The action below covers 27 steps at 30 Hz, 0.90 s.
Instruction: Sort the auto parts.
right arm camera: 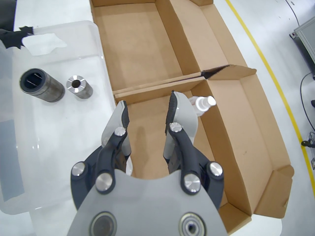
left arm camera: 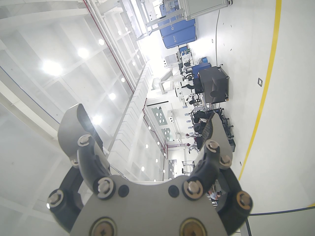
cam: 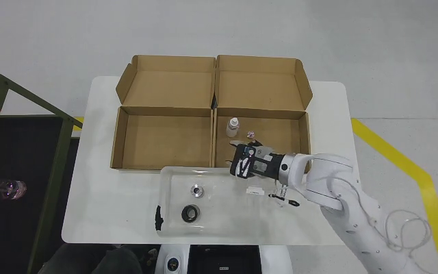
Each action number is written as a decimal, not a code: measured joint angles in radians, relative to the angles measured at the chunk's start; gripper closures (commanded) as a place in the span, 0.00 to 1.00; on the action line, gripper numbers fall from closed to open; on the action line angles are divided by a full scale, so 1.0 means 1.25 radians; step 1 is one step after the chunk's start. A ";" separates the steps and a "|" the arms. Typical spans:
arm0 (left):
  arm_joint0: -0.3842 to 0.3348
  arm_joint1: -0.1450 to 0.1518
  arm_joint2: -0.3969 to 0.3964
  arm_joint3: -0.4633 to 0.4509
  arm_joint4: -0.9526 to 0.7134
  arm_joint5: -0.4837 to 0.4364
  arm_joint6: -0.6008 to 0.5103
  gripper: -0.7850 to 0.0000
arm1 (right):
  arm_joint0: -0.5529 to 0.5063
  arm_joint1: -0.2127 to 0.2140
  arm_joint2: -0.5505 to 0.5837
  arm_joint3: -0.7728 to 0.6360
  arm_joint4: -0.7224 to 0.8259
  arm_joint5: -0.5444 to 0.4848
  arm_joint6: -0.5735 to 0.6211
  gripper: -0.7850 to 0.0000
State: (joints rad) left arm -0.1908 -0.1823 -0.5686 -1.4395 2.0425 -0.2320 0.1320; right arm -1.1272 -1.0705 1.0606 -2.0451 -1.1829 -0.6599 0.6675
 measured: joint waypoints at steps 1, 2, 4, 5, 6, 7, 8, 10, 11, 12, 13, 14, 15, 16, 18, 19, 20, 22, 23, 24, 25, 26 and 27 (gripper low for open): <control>0.000 0.000 0.000 0.000 0.000 0.000 0.000 0.00 | -0.002 -0.001 -0.008 -0.006 -0.003 0.001 -0.001 0.62; 0.000 0.000 0.000 0.000 0.000 0.000 0.000 0.00 | -0.003 -0.002 -0.020 -0.013 -0.006 0.000 -0.002 0.62; 0.000 0.000 0.000 0.000 0.000 0.000 0.000 0.00 | -0.004 -0.003 -0.036 -0.018 -0.011 -0.003 -0.002 0.62; 0.000 0.000 0.000 0.000 0.000 0.000 0.000 0.00 | -0.003 -0.004 -0.045 -0.020 -0.014 -0.005 -0.003 0.62; 0.000 0.000 0.000 0.000 0.000 0.000 0.000 0.00 | -0.002 -0.005 -0.052 -0.020 -0.015 -0.006 -0.004 0.63; 0.000 0.000 0.000 0.000 0.000 0.000 0.000 0.00 | -0.002 -0.006 -0.058 -0.019 -0.017 -0.006 -0.005 0.63; 0.000 0.000 0.000 0.000 0.000 0.000 0.000 0.00 | 0.000 -0.007 -0.066 -0.018 -0.019 -0.006 -0.007 0.63; 0.000 0.000 0.000 0.000 0.000 0.000 0.000 0.00 | 0.001 -0.009 -0.079 -0.017 -0.023 -0.005 -0.009 0.63; 0.000 0.000 0.000 0.000 0.000 0.000 0.000 0.00 | 0.001 -0.010 -0.088 -0.016 -0.026 -0.003 -0.010 0.63; 0.000 0.000 0.000 0.000 0.000 0.000 0.000 0.00 | 0.001 -0.011 -0.095 -0.014 -0.029 -0.002 -0.011 0.63; 0.000 0.000 0.000 0.000 0.000 0.000 0.000 0.00 | 0.002 -0.013 -0.103 -0.011 -0.031 -0.003 -0.011 0.63; 0.000 0.000 0.000 0.000 0.000 0.000 0.000 0.00 | 0.003 -0.014 -0.115 -0.007 -0.033 -0.005 -0.012 0.63; 0.000 0.000 0.000 0.000 0.000 0.000 0.000 0.00 | 0.004 -0.016 -0.123 -0.004 -0.036 -0.006 -0.012 0.63; 0.000 0.000 0.000 0.000 0.000 0.000 0.000 0.00 | 0.006 -0.017 -0.132 -0.001 -0.038 -0.008 -0.012 0.63; 0.000 0.000 0.000 0.000 0.000 0.000 0.000 0.00 | 0.012 -0.021 -0.153 0.004 -0.043 -0.011 -0.011 0.62; 0.000 0.000 0.000 0.000 0.000 0.000 0.000 0.00 | 0.015 -0.022 -0.161 0.007 -0.045 -0.011 -0.010 0.62; 0.000 0.000 0.000 0.000 0.000 0.000 0.000 0.00 | 0.019 -0.025 -0.172 0.010 -0.048 -0.011 -0.009 0.62; 0.000 0.000 0.000 0.000 0.000 0.000 0.000 0.00 | 0.025 -0.028 -0.186 0.016 -0.052 -0.008 -0.008 0.62; 0.000 0.000 0.000 0.000 0.000 0.000 0.000 0.00 | 0.029 -0.030 -0.195 0.021 -0.055 -0.006 -0.008 0.62; 0.000 0.000 0.000 0.000 0.000 0.000 0.000 0.00 | 0.031 -0.032 -0.201 0.025 -0.057 -0.004 -0.008 0.62; 0.000 0.000 0.000 0.000 0.000 0.000 0.000 0.00 | 0.034 -0.033 -0.206 0.028 -0.059 -0.001 -0.009 0.62; 0.000 0.000 0.000 0.000 0.000 0.000 0.000 0.00 | 0.037 -0.036 -0.213 0.034 -0.062 0.002 -0.010 0.62; 0.000 0.000 0.000 0.000 0.000 0.000 0.000 0.00 | 0.039 -0.037 -0.219 0.038 -0.063 0.004 -0.010 0.62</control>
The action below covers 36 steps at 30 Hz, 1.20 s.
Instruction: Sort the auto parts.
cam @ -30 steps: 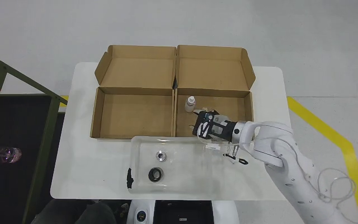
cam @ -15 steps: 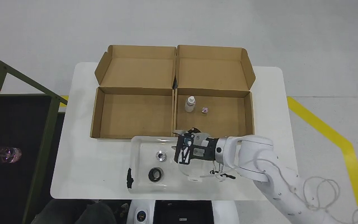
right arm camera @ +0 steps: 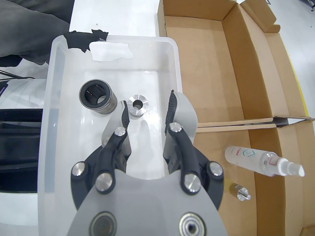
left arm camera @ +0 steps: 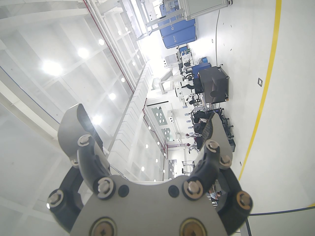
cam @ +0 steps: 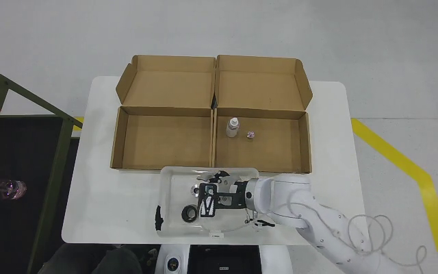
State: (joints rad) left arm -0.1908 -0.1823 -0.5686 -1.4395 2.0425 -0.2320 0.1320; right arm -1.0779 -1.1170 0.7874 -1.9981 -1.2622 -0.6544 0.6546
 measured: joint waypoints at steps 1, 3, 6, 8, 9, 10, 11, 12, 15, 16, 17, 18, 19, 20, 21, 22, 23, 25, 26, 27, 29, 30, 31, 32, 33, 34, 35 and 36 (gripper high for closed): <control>0.000 0.000 0.000 0.000 0.000 0.000 0.000 0.00 | 0.003 -0.002 -0.007 0.005 -0.001 0.003 -0.001 0.62; 0.000 0.000 0.000 0.000 0.000 0.000 0.000 0.00 | 0.008 -0.006 -0.018 0.013 -0.003 0.007 -0.004 0.61; 0.000 0.000 0.000 0.000 0.000 0.000 0.000 0.00 | 0.019 -0.013 -0.036 0.025 -0.009 0.015 -0.006 0.61; 0.000 0.000 0.000 0.000 0.000 0.000 0.000 0.00 | 0.026 -0.017 -0.048 0.035 -0.014 0.019 -0.006 0.60; 0.000 0.000 0.000 0.000 0.000 0.000 0.000 0.00 | 0.030 -0.019 -0.053 0.041 -0.017 0.021 -0.005 0.60; 0.000 0.000 0.000 0.000 0.000 0.000 0.000 0.00 | 0.033 -0.021 -0.058 0.048 -0.020 0.023 -0.003 0.60; 0.000 0.000 0.000 0.000 0.000 0.000 0.000 0.00 | 0.037 -0.024 -0.065 0.058 -0.025 0.027 -0.001 0.60; 0.000 0.000 0.000 0.000 0.000 0.000 0.000 0.00 | 0.040 -0.026 -0.070 0.067 -0.029 0.030 0.000 0.60; 0.000 0.000 0.000 0.000 0.000 0.000 0.000 0.00 | 0.045 -0.032 -0.083 0.091 -0.033 0.041 -0.001 0.60; 0.000 0.000 0.000 0.000 0.000 0.000 0.000 0.00 | 0.046 -0.034 -0.087 0.097 -0.034 0.043 -0.001 0.60; 0.000 0.000 0.000 0.000 0.000 0.000 0.000 0.00 | 0.047 -0.036 -0.091 0.104 -0.037 0.047 -0.001 0.59; 0.000 0.000 0.000 0.000 0.000 0.000 0.000 0.00 | 0.048 -0.037 -0.093 0.109 -0.039 0.049 0.000 0.59; 0.000 0.000 0.000 0.000 0.000 0.000 0.000 0.00 | 0.049 -0.039 -0.095 0.114 -0.041 0.051 0.000 0.59; 0.000 0.000 0.000 0.000 0.000 0.000 0.000 0.00 | 0.049 -0.040 -0.098 0.119 -0.043 0.054 0.001 0.58; 0.000 0.000 0.000 0.000 0.000 0.000 0.000 0.00 | 0.050 -0.041 -0.101 0.124 -0.044 0.055 0.002 0.58; 0.000 0.000 0.000 0.000 0.000 0.000 0.000 0.00 | 0.050 -0.043 -0.103 0.128 -0.047 0.056 0.002 0.58; 0.000 0.000 0.000 0.000 0.000 0.000 0.000 0.00 | 0.051 -0.044 -0.106 0.134 -0.049 0.057 0.002 0.58; 0.000 0.000 0.000 0.000 0.000 0.000 0.000 0.00 | 0.052 -0.047 -0.112 0.142 -0.052 0.059 0.001 0.58; 0.000 0.000 0.000 0.000 0.000 0.000 0.000 0.00 | 0.053 -0.049 -0.115 0.148 -0.054 0.060 0.000 0.58; 0.000 0.000 0.000 0.000 0.000 0.000 0.000 0.00 | 0.055 -0.051 -0.117 0.153 -0.055 0.060 -0.001 0.58; 0.000 0.000 0.000 0.000 0.000 0.000 0.000 0.00 | 0.058 -0.055 -0.123 0.163 -0.057 0.063 -0.004 0.58; 0.000 0.000 0.000 0.000 0.000 0.000 0.000 0.00 | 0.059 -0.056 -0.125 0.168 -0.057 0.064 -0.005 0.58; 0.000 0.000 0.000 0.000 0.000 0.000 0.000 0.00 | 0.060 -0.058 -0.127 0.172 -0.058 0.065 -0.006 0.58; 0.000 0.000 0.000 0.000 0.000 0.000 0.000 0.00 | 0.062 -0.060 -0.130 0.178 -0.058 0.066 -0.007 0.58; 0.000 0.000 0.000 0.000 0.000 0.000 0.000 0.00 | 0.064 -0.062 -0.132 0.182 -0.058 0.067 -0.009 0.58; 0.000 0.000 0.000 0.000 0.000 0.000 0.000 0.00 | 0.065 -0.063 -0.134 0.186 -0.059 0.068 -0.010 0.58; 0.000 0.000 0.000 0.000 0.000 0.000 0.000 0.00 | 0.067 -0.066 -0.136 0.192 -0.059 0.069 -0.011 0.58; 0.000 0.000 0.000 0.000 0.000 0.000 0.000 0.00 | 0.069 -0.068 -0.138 0.197 -0.059 0.070 -0.013 0.58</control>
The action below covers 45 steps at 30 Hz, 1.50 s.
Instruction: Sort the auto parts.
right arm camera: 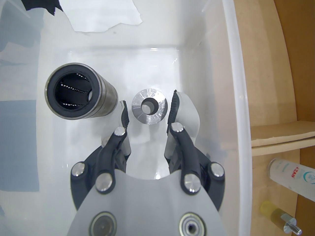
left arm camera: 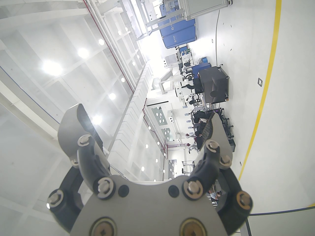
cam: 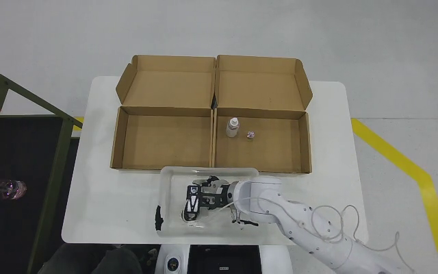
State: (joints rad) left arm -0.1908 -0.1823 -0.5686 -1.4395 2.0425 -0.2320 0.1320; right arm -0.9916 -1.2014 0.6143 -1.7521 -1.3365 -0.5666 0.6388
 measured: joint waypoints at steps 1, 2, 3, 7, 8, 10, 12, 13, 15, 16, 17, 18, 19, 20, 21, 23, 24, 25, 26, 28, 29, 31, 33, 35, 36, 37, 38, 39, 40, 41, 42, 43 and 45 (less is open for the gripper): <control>0.000 0.000 0.000 0.000 0.000 0.000 0.000 0.00 | 0.002 -0.002 -0.002 0.005 0.000 0.001 -0.002 0.58; 0.000 0.000 0.000 0.000 0.000 0.000 0.000 0.00 | 0.004 -0.004 -0.005 0.011 -0.001 0.002 -0.004 0.58; 0.000 0.000 0.000 0.000 0.000 0.000 0.000 0.00 | 0.006 -0.006 -0.007 0.015 -0.001 0.003 -0.005 0.58; 0.000 0.000 0.000 0.000 0.000 0.000 0.000 0.00 | 0.014 -0.014 -0.016 0.032 -0.001 0.005 -0.009 0.58; 0.000 0.000 0.000 0.000 0.000 0.000 0.000 0.00 | 0.016 -0.017 -0.019 0.036 -0.002 0.005 -0.009 0.58; 0.000 0.000 0.000 0.000 0.000 0.000 0.000 0.00 | 0.019 -0.020 -0.022 0.043 -0.002 0.006 -0.011 0.59; 0.000 0.000 0.000 0.000 0.000 0.000 0.000 0.00 | 0.021 -0.024 -0.024 0.051 -0.002 0.007 -0.013 0.60; 0.000 0.000 0.000 0.000 0.000 0.000 0.000 0.00 | 0.022 -0.025 -0.025 0.054 -0.002 0.007 -0.014 0.62; 0.000 0.000 0.000 0.000 0.000 0.000 0.000 0.00 | 0.025 -0.028 -0.026 0.062 -0.001 0.006 -0.016 0.66; 0.000 0.000 0.000 0.000 0.000 0.000 0.000 0.00 | 0.025 -0.029 -0.027 0.065 -0.001 0.005 -0.017 0.69; 0.000 0.000 0.000 0.000 0.000 0.000 0.000 0.00 | 0.026 -0.031 -0.027 0.069 -0.001 0.005 -0.018 0.73; 0.000 0.000 0.000 0.000 0.000 0.000 0.000 0.00 | 0.027 -0.032 -0.028 0.072 -0.001 0.004 -0.019 0.81; 0.000 0.000 0.000 0.000 0.000 0.000 0.000 0.00 | 0.027 -0.033 -0.028 0.074 0.000 0.003 -0.020 0.89; 0.000 0.000 0.000 0.000 0.000 0.000 0.000 0.00 | 0.027 -0.034 -0.028 0.076 0.001 0.002 -0.022 0.98; 0.000 0.000 0.000 0.000 0.000 0.000 0.000 0.00 | 0.028 -0.035 -0.028 0.078 0.002 0.000 -0.022 1.00; 0.000 0.000 0.000 0.000 0.000 0.000 0.000 0.00 | 0.027 -0.037 -0.027 0.078 0.005 -0.003 -0.025 1.00; 0.000 0.000 0.000 0.000 0.000 0.000 0.000 0.00 | 0.027 -0.037 -0.025 0.077 0.006 -0.005 -0.026 1.00; 0.000 0.000 0.000 0.000 0.000 0.000 0.000 0.00 | 0.026 -0.037 -0.024 0.075 0.008 -0.007 -0.027 1.00; 0.000 0.000 0.000 0.000 0.000 0.000 0.000 0.00 | 0.024 -0.037 -0.020 0.070 0.010 -0.009 -0.031 1.00; 0.000 0.000 0.000 0.000 0.000 0.000 0.000 0.00 | 0.021 -0.036 -0.013 0.062 0.012 -0.011 -0.039 1.00; 0.000 0.000 0.000 0.000 0.000 0.000 0.000 0.00 | 0.017 -0.035 -0.007 0.053 0.010 -0.011 -0.044 1.00; 0.000 0.000 0.000 0.000 0.000 0.000 0.000 0.00 | 0.009 -0.032 0.002 0.038 0.008 -0.011 -0.053 1.00; 0.000 0.000 0.000 0.000 0.000 0.000 0.000 0.00 | -0.002 -0.028 0.014 0.019 0.006 -0.014 -0.064 1.00; 0.000 0.000 0.000 0.000 0.000 0.000 0.000 0.00 | -0.012 -0.024 0.027 0.003 0.006 -0.018 -0.077 1.00; 0.000 0.000 0.000 0.000 0.000 0.000 0.000 0.00 | -0.017 -0.023 0.033 -0.005 0.006 -0.020 -0.083 1.00; 0.000 0.000 0.000 0.000 0.000 0.000 0.000 0.00 | -0.021 -0.021 0.038 -0.012 0.007 -0.022 -0.088 1.00; 0.000 0.000 0.000 0.000 0.000 0.000 0.000 0.00 | -0.027 -0.019 0.045 -0.021 0.008 -0.026 -0.095 1.00; 0.000 0.000 0.000 0.000 0.000 0.000 0.000 0.00 | -0.031 -0.018 0.050 -0.028 0.011 -0.029 -0.100 1.00; 0.000 0.000 0.000 0.000 0.000 0.000 0.000 0.00 | -0.035 -0.017 0.054 -0.035 0.014 -0.033 -0.106 1.00; 0.000 0.000 0.000 0.000 0.000 0.000 0.000 0.00 | -0.041 -0.015 0.060 -0.045 0.021 -0.039 -0.115 1.00; 0.000 0.000 0.000 0.000 0.000 0.000 0.000 0.00 | -0.045 -0.014 0.065 -0.052 0.029 -0.044 -0.125 1.00; 0.000 0.000 0.000 0.000 0.000 0.000 0.000 0.00 | -0.048 -0.013 0.070 -0.057 0.036 -0.049 -0.134 1.00; 0.000 0.000 0.000 0.000 0.000 0.000 0.000 0.00 | -0.054 -0.011 0.081 -0.069 0.045 -0.056 -0.151 1.00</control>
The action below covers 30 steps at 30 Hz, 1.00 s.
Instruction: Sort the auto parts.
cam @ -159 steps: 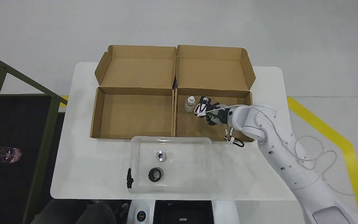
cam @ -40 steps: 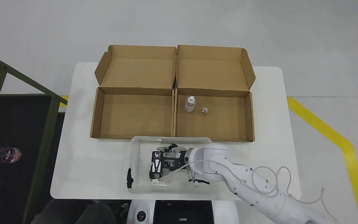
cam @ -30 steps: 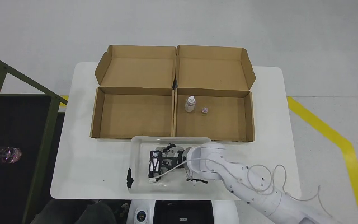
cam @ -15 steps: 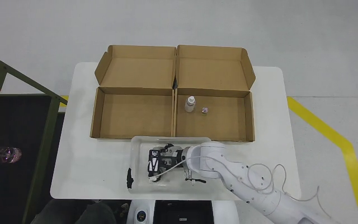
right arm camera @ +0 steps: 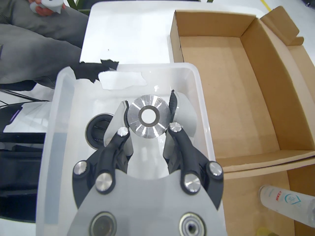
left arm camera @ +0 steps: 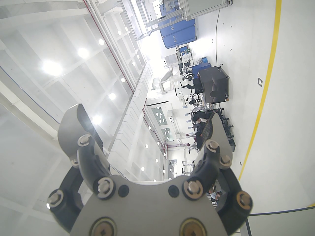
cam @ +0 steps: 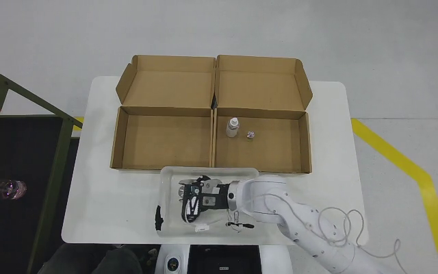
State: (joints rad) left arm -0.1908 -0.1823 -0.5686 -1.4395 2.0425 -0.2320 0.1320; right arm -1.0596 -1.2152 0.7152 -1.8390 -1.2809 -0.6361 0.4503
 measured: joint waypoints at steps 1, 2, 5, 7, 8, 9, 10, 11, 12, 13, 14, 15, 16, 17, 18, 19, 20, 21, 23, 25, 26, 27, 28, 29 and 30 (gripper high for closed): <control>0.000 0.000 0.000 0.000 0.000 0.000 0.000 0.00 | -0.003 0.001 0.004 -0.004 0.004 -0.002 -0.007 1.00; 0.000 0.000 0.000 0.000 0.000 0.000 0.000 0.00 | -0.007 0.002 0.011 -0.010 0.009 -0.003 -0.015 1.00; 0.000 0.000 0.000 0.000 0.000 0.000 0.000 0.00 | -0.016 0.004 0.026 -0.024 0.021 -0.005 -0.033 1.00; 0.000 0.000 0.000 0.000 0.000 0.000 0.000 0.00 | -0.021 0.006 0.036 -0.033 0.027 -0.006 -0.042 1.00; 0.000 0.000 0.000 0.000 0.000 0.000 0.000 0.00 | -0.024 0.007 0.043 -0.039 0.032 -0.005 -0.049 1.00; 0.000 0.000 0.000 0.000 0.000 0.000 0.000 0.00 | -0.027 0.008 0.048 -0.043 0.035 -0.005 -0.054 1.00; 0.000 0.000 0.000 0.000 0.000 0.000 0.000 0.00 | -0.030 0.009 0.053 -0.047 0.039 -0.004 -0.059 1.00; 0.000 0.000 0.000 0.000 0.000 0.000 0.000 0.00 | -0.033 0.010 0.061 -0.052 0.045 -0.003 -0.067 1.00; 0.000 0.000 0.000 0.000 0.000 0.000 0.000 0.00 | -0.036 0.011 0.068 -0.056 0.049 -0.003 -0.071 1.00; 0.000 0.000 0.000 0.000 0.000 0.000 0.000 0.00 | -0.038 0.012 0.074 -0.059 0.054 -0.002 -0.076 1.00; 0.000 0.000 0.000 0.000 0.000 0.000 0.000 0.00 | -0.041 0.013 0.083 -0.064 0.059 0.000 -0.081 1.00; 0.000 0.000 0.000 0.000 0.000 0.000 0.000 0.00 | -0.043 0.014 0.089 -0.068 0.063 0.001 -0.085 1.00; 0.000 0.000 0.000 0.000 0.000 0.000 0.000 0.00 | -0.045 0.014 0.095 -0.071 0.066 0.002 -0.089 1.00; 0.000 0.000 0.000 0.000 0.000 0.000 0.000 0.00 | -0.046 0.015 0.103 -0.075 0.070 0.005 -0.093 1.00; 0.000 0.000 0.000 0.000 0.000 0.000 0.000 0.00 | -0.047 0.016 0.108 -0.077 0.072 0.007 -0.096 1.00; 0.000 0.000 0.000 0.000 0.000 0.000 0.000 0.00 | -0.047 0.016 0.113 -0.079 0.073 0.009 -0.099 1.00; 0.000 0.000 0.000 0.000 0.000 0.000 0.000 0.00 | -0.047 0.016 0.119 -0.082 0.071 0.014 -0.102 1.00; 0.000 0.000 0.000 0.000 0.000 0.000 0.000 0.00 | -0.047 0.017 0.123 -0.083 0.070 0.017 -0.104 1.00; 0.000 0.000 0.000 0.000 0.000 0.000 0.000 0.00 | -0.045 0.016 0.131 -0.082 0.070 0.024 -0.112 1.00; 0.000 0.000 0.000 0.000 0.000 0.000 0.000 0.00 | -0.040 0.015 0.137 -0.078 0.075 0.032 -0.120 1.00; 0.000 0.000 0.000 0.000 0.000 0.000 0.000 0.00 | -0.036 0.014 0.140 -0.075 0.078 0.038 -0.126 1.00; 0.000 0.000 0.000 0.000 0.000 0.000 0.000 0.00 | -0.032 0.013 0.141 -0.071 0.082 0.043 -0.131 1.00; 0.000 0.000 0.000 0.000 0.000 0.000 0.000 0.00 | -0.028 0.012 0.142 -0.068 0.086 0.047 -0.134 1.00; 0.000 0.000 0.000 0.000 0.000 0.000 0.000 0.00 | -0.022 0.010 0.142 -0.062 0.091 0.052 -0.139 1.00; 0.000 0.000 0.000 0.000 0.000 0.000 0.000 0.00 | -0.017 0.008 0.142 -0.058 0.095 0.056 -0.142 1.00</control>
State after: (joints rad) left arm -0.1908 -0.1823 -0.5686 -1.4395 2.0425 -0.2320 0.1320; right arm -1.0802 -1.2046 0.8922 -1.9116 -1.1625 -0.5659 0.2726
